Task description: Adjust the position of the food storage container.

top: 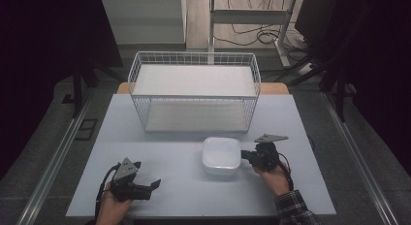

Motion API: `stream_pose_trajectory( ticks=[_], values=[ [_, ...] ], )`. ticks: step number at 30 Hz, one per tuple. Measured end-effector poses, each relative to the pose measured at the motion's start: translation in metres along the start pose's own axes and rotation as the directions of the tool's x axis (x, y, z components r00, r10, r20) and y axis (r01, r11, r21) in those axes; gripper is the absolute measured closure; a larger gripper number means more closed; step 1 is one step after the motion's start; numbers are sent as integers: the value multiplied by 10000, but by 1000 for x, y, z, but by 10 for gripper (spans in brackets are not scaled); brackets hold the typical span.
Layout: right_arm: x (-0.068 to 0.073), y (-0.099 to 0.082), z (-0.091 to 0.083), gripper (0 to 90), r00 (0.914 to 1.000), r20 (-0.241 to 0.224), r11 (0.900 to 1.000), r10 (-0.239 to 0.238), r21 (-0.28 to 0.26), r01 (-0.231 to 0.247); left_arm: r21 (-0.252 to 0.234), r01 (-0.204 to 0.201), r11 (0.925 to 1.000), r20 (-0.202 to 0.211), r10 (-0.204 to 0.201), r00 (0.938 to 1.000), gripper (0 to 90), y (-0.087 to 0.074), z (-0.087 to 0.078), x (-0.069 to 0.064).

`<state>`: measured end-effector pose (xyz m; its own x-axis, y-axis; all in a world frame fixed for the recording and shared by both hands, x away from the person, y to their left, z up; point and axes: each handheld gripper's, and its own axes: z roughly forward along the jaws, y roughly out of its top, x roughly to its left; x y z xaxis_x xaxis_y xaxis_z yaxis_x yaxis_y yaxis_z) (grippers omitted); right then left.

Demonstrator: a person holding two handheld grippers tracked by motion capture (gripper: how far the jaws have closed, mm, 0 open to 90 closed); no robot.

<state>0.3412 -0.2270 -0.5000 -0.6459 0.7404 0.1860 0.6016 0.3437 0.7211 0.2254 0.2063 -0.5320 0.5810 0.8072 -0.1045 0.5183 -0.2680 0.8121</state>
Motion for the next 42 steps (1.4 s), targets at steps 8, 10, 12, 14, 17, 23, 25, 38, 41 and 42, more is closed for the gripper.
stream_pose_trajectory(
  ticks=[8, 10, 12, 14, 17, 23, 25, 38, 41, 42],
  values=[
    [25, 5, 17, 885, 9971, -620, 9989, -434, 168, 446, -9, 51, 10000, -26, -51, 10000, 13, 0, 0, 1],
    [30, 6, 20, 885, 9962, -663, 9982, -566, 178, 579, -10, 68, 10000, -40, -68, 10000, 13, 0, 0, 1],
    [32, 6, 21, 885, 9960, -659, 9979, -607, 167, 620, -10, 77, 10000, -17, -77, 10000, 13, 0, 0, 1],
    [36, 8, 24, 886, 9958, -708, 9981, -574, 166, 587, 23, 82, 10000, 7, -82, 10000, 13, 0, 1, 1],
    [40, 9, 28, 886, 9950, -766, 9977, -641, 156, 655, 27, 114, 9999, 70, -114, 9999, 13, 0, 1, 1],
    [43, 10, 20, 858, 9923, -26, 9922, -1242, 80, 1242, 42, 218, 9998, 248, -219, 9995, 18, 0, -1, 1],
    [41, 8, 8, 810, 9912, 51, 9911, -1322, -141, 1322, 45, 248, 9997, 296, -249, 9993, 21, 0, -1, 1],
    [41, -25, -35, 213, 9728, 341, 9687, -2291, -899, 2313, -61, 153, 9999, 422, -150, 9990, 16, 1, -4, -1],
    [42, -34, -33, 86, 9695, 515, 9668, -2395, -787, 2430, -103, -159, 9998, 172, 160, 9997, 6, 0, -3, -2],
    [42, -35, -32, 62, 9700, 554, 9674, -2369, -784, 2407, -131, -198, 9997, 153, 200, 9997, 5, 0, -3, -1]
  ],
)
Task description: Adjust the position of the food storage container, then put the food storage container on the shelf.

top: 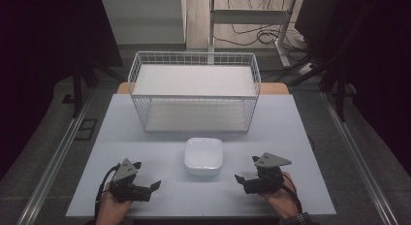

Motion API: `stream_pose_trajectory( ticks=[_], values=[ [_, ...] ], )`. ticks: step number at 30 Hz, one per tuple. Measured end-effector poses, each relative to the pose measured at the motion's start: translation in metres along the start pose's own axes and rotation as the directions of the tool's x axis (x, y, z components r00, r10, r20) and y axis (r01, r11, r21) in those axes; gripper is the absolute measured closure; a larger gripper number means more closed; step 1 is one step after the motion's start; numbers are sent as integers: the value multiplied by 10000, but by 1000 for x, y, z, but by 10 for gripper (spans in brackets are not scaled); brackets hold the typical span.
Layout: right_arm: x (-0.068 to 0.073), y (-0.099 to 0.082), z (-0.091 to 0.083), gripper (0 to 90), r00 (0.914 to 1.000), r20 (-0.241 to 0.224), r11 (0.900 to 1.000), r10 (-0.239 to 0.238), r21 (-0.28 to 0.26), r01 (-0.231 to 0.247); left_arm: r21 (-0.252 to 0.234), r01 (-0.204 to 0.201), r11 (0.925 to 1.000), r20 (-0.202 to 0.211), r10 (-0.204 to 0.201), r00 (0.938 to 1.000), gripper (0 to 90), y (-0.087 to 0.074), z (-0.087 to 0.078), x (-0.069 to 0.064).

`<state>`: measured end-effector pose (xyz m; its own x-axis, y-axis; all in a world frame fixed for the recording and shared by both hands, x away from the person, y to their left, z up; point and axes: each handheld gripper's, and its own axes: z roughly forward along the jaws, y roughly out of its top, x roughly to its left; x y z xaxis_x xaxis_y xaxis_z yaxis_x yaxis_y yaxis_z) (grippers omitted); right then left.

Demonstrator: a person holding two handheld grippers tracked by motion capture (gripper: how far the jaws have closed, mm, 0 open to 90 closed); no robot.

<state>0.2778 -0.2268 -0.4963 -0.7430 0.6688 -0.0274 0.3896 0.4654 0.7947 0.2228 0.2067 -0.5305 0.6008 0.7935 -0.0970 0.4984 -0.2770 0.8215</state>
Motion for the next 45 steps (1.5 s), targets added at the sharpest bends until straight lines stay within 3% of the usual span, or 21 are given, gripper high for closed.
stream_pose_trajectory(
  ticks=[5, 10, 20, 27, 31, 33, 38, 40, 44, 45],
  values=[
    [-2, -5, 3, 37, 10000, 7, 9998, 97, 148, -98, -264, -169, 9995, -117, 166, 9998, 6, -1, 0, 1],
    [-3, -4, 3, 33, 9998, -139, 9999, 142, 62, -142, -533, -81, 9985, 32, 83, 10000, 11, 0, 0, 2],
    [-6, 5, 4, 33, 9997, -213, 10000, 86, -34, -87, -348, 153, 9993, 468, -137, 9988, 21, 9, 8, 0],
    [-9, 11, 6, 36, 9973, -502, 9983, 533, -188, -543, -130, 216, 9997, 547, -208, 9983, 9, 14, 15, -2],
    [-7, 16, 7, 36, 9968, -562, 9981, 571, -196, -582, -173, 229, 9996, 583, -218, 9981, 4, 21, 18, -1],
    [-6, 21, 10, 36, 9964, -613, 9980, 589, -206, -603, -208, 325, 9993, 908, -305, 9954, 0, 30, 25, 1],
    [-6, 29, 14, 3, 9952, -576, 9965, 794, -226, -808, -72, 204, 9998, 1014, -196, 9947, 10, 43, 36, 1],
    [-5, 32, 17, 0, 9948, -589, 9962, 834, -198, -847, -3, -71, 10000, 1037, 71, 9946, 19, 56, 45, -1],
    [-5, 37, 21, 0, 9924, -693, 9943, 1018, -232, -1036, -84, -178, 9998, 1152, 186, 9932, 32, 68, 54, -4],
    [-5, 39, 23, 1, 9918, -712, 9939, 1062, -228, -1081, -56, -385, 9992, 1207, 389, 9919, 36, 76, 60, -5]
  ],
)
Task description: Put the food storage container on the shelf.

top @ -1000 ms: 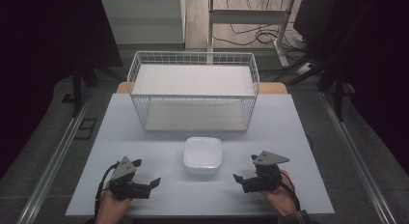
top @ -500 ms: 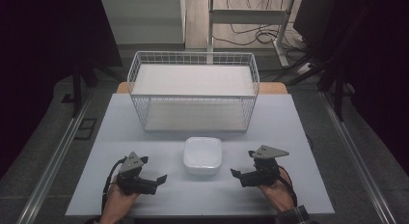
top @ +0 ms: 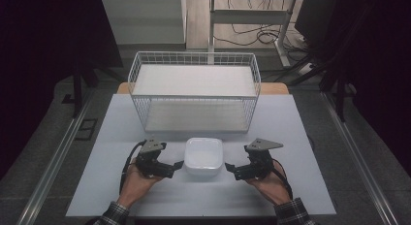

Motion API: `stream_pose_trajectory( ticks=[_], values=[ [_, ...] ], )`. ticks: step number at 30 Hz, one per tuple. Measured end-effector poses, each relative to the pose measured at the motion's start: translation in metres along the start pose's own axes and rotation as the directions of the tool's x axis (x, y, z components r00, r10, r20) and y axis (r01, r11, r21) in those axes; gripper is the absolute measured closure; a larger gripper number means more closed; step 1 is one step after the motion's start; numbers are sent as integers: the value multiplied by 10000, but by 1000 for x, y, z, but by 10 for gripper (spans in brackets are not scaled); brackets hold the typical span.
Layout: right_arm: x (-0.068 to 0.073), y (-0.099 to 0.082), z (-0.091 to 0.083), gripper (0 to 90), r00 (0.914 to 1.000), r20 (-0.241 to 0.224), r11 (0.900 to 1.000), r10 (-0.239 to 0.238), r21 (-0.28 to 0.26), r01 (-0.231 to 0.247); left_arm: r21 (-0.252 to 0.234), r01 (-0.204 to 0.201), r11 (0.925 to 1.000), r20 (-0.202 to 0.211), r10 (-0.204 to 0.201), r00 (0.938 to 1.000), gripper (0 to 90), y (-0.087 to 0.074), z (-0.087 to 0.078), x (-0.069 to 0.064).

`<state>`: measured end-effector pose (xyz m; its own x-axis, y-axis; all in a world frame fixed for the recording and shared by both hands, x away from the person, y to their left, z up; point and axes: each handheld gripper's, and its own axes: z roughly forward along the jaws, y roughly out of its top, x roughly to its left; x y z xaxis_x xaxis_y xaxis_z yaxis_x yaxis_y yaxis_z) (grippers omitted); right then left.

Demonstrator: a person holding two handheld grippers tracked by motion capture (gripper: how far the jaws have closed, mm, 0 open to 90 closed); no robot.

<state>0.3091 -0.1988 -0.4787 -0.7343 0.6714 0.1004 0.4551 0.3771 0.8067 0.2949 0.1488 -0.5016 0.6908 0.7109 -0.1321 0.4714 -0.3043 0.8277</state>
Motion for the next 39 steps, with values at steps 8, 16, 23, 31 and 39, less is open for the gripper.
stream_pose_trajectory(
  ticks=[8, 16, 23, 31, 39],
  values=[
    [1, 17, 20, 63, 9997, -231, 9995, 128, 278, -122, 184, -388, 9991, 259, 384, 9989, 38, 24, 27, -1],
    [5, 25, 46, 72, 9977, -679, 9982, 13, 596, 28, 417, -4, 9991, 645, -22, 9979, 37, 21, 42, 6],
    [2, 21, 55, 134, 9892, -1294, 9929, 683, 1059, -547, 659, 743, 9951, 1830, -852, 9794, 100, 16, 46, 8],
    [6, 12, 37, 413, 9731, -1532, 9801, 1721, 1257, -1536, 760, 1311, 9884, 1816, -1430, 9729, 357, 9, 28, -6],
    [9, 11, 16, 714, 9575, -1391, 9661, 2525, 920, -2414, 294, 1555, 9874, 1523, -1582, 9756, 693, 3, 3, -12]
  ],
)
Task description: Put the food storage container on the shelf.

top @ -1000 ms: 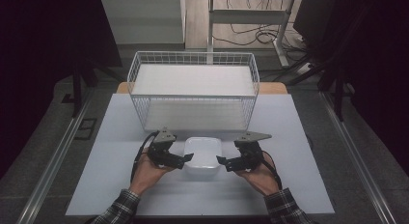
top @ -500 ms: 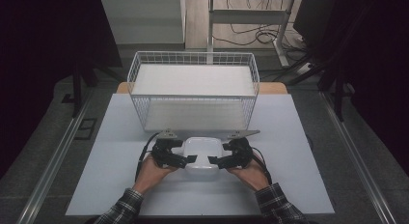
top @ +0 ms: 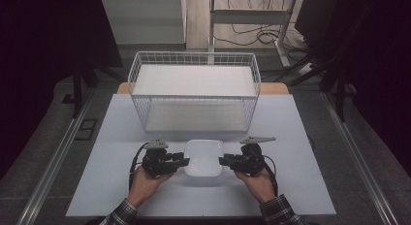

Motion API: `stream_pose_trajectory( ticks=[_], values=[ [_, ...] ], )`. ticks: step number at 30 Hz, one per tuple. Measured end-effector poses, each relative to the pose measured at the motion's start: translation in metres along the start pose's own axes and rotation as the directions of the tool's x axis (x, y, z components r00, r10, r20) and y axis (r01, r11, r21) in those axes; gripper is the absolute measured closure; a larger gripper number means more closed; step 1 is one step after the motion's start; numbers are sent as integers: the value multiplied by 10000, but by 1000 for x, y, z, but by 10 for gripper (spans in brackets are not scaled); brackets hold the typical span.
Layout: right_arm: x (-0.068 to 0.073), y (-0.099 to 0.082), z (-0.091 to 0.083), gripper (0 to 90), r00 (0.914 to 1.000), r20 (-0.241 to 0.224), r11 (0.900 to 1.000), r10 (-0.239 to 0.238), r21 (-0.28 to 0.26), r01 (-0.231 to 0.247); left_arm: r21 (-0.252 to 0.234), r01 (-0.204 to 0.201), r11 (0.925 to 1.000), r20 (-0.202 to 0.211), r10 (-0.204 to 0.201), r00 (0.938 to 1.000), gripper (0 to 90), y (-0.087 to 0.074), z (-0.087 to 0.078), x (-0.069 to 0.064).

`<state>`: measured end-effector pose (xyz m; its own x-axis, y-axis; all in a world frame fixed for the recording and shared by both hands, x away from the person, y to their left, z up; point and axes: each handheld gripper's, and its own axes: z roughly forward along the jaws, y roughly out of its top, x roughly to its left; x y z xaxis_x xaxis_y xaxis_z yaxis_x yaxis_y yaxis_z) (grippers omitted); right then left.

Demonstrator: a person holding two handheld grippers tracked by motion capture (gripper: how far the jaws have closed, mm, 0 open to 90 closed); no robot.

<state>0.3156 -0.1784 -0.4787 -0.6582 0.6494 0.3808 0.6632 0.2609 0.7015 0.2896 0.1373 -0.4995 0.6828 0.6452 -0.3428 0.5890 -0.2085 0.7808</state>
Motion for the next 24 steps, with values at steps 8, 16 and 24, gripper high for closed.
stream_pose_trajectory(
  ticks=[8, 16, 24],
  values=[
    [10, -3, -6, 786, 9949, 736, 9945, -690, -740, 745, -370, 259, 9990, 43, -258, 9997, 798, 2, -6, 2],
    [12, 8, -8, 785, 9911, 779, 9849, -1080, -1275, 1174, -769, 240, 9968, -168, -254, 9995, 797, 12, -10, 6],
    [4, 28, 2, 785, 9907, 789, 9817, -1106, -1469, 1213, -966, 238, 9950, -560, -293, 9980, 794, 29, -10, 18]
  ],
)
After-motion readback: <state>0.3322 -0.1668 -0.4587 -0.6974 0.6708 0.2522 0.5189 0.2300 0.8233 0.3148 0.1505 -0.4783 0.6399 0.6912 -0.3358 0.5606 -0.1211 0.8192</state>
